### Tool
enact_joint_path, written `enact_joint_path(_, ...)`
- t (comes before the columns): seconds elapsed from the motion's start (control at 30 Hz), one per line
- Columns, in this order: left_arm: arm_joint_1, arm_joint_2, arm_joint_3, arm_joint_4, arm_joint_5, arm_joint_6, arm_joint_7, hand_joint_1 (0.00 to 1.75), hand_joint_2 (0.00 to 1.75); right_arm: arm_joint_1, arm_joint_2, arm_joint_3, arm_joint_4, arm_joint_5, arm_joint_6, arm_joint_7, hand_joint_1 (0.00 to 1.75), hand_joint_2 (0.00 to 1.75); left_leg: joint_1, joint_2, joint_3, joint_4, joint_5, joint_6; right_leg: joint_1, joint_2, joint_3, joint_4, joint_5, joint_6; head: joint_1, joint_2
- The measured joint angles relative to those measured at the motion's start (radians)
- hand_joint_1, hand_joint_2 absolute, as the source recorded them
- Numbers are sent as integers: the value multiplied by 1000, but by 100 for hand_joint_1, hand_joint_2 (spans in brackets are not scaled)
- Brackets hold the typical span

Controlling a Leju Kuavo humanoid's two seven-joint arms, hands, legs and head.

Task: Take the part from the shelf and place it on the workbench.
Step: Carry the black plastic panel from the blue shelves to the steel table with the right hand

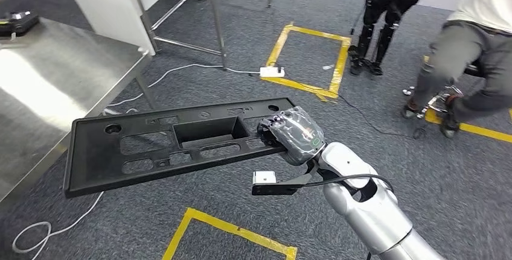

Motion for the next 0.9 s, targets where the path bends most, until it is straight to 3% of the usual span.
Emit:
enact_joint_path(0.03, 1, -2, 0, 0, -2, -2, 5, 0, 175, 3, -2, 0, 0, 1, 1, 0, 175, 175, 3, -16, -1, 1, 1, -3, -6, 2, -14, 21, 0, 9, 0, 0)
enact_joint_path(0.07, 2, -3, 0, 0, -4, -3, 11, 0, 175, 5, -3, 0, 0, 2, 1, 0, 175, 175, 6, -32, -2, 2, 1, -8, -13, 4, -8, 2, 16, 22, 0, 0)
enact_joint_path(0.13, 3, -4, 0, 0, -6, -5, 19, 0, 175, 6, -5, 0, 0, 3, 2, 0, 175, 175, 15, -60, -5, 10, -1, -23, -31, 24, 50, -129, 76, 53, 1, 0)
enact_joint_path(0.17, 3, -4, 0, 0, -7, -6, 21, 0, 175, 6, -5, 0, 0, 3, 2, 0, 175, 175, 17, -73, -9, 17, -4, -33, -36, 38, 79, -189, 99, 60, 2, 0)
enact_joint_path(0.23, 4, -2, 0, 0, -7, -5, 23, 0, 175, 6, -4, 1, -1, 3, 2, 0, 175, 175, 20, -92, -20, 25, -5, -51, -36, 52, 103, -243, 117, 54, 3, 0)
enact_joint_path(0.3, 8, -2, 0, 1, -8, -3, 24, 0, 175, 7, -3, 1, -1, 3, 2, 0, 175, 175, 25, -103, -29, 24, -1, -62, -30, 36, 101, -241, 121, 35, 0, 0)
enact_joint_path(0.37, 13, -2, 0, 1, -9, -3, 24, 0, 175, 8, -2, 1, -1, 4, 2, 0, 175, 175, 27, -67, -45, 53, -18, -69, -29, 19, 101, -242, 125, 19, -4, 0)
enact_joint_path(0.43, 12, -2, 0, 1, -9, -2, 24, 0, 175, 9, -3, 0, -2, 4, 2, 0, 175, 175, 24, -5, -94, 158, -75, -71, -22, -1, 101, -244, 125, 7, -9, 0)
enact_joint_path(0.5, 10, -2, 0, 1, -10, -1, 24, 0, 175, 12, -4, 0, -2, 4, 2, 0, 175, 175, 24, 20, -159, 293, -133, -71, -12, -25, 99, -244, 123, 0, -11, 0)
enact_joint_path(0.53, 11, -3, 0, 1, -11, -1, 24, 0, 175, 13, -5, 0, -2, 5, 2, 0, 175, 175, 23, 23, -175, 325, -140, -68, -7, -38, 99, -244, 121, -2, -11, 0)
enact_joint_path(0.57, 11, -3, 0, 1, -12, -1, 25, 0, 175, 15, -5, 1, -2, 5, 2, 0, 175, 175, 22, 25, -170, 319, -130, -63, -3, -51, 99, -244, 120, -3, -11, 0)
enact_joint_path(0.6, 12, -3, 0, 1, -14, 0, 25, 0, 175, 16, -5, 1, -2, 6, 2, -1, 175, 175, 19, 31, -144, 273, -104, -57, 0, -63, 100, -244, 119, -4, -11, 0)
enact_joint_path(0.67, 10, -1, 0, 1, -17, 0, 26, 0, 175, 16, -4, 0, -4, 6, 2, -2, 175, 175, 3, 75, -63, 135, -52, -38, 6, -86, 104, -244, 116, -6, -10, 0)
enact_joint_path(0.73, 5, 1, 0, 1, -18, 0, 26, 0, 175, 15, -4, -1, -6, 6, 2, -3, 175, 175, -12, 107, -22, 57, -37, -24, 9, -108, 106, -245, 113, -4, -10, 0)
enact_joint_path(0.8, 3, 3, 0, 1, -19, 0, 26, 0, 175, 14, -2, -1, -8, 6, 2, -4, 175, 175, -18, 89, -22, 46, -38, -18, 10, -132, 110, -248, 110, 2, -11, 0)
enact_joint_path(0.83, 4, 4, 0, 1, -19, 0, 26, 0, 175, 14, -2, -1, -10, 7, 2, -4, 175, 175, -15, 76, -16, 38, -32, -16, 12, -132, 111, -245, 107, 6, -10, 0)
enact_joint_path(0.9, 4, 3, 0, 1, -20, 0, 27, 0, 175, 14, -1, -3, -14, 7, 2, -6, 175, 175, -6, 50, -1, 19, -20, -10, 12, -83, 94, -198, 82, 9, -9, 0)
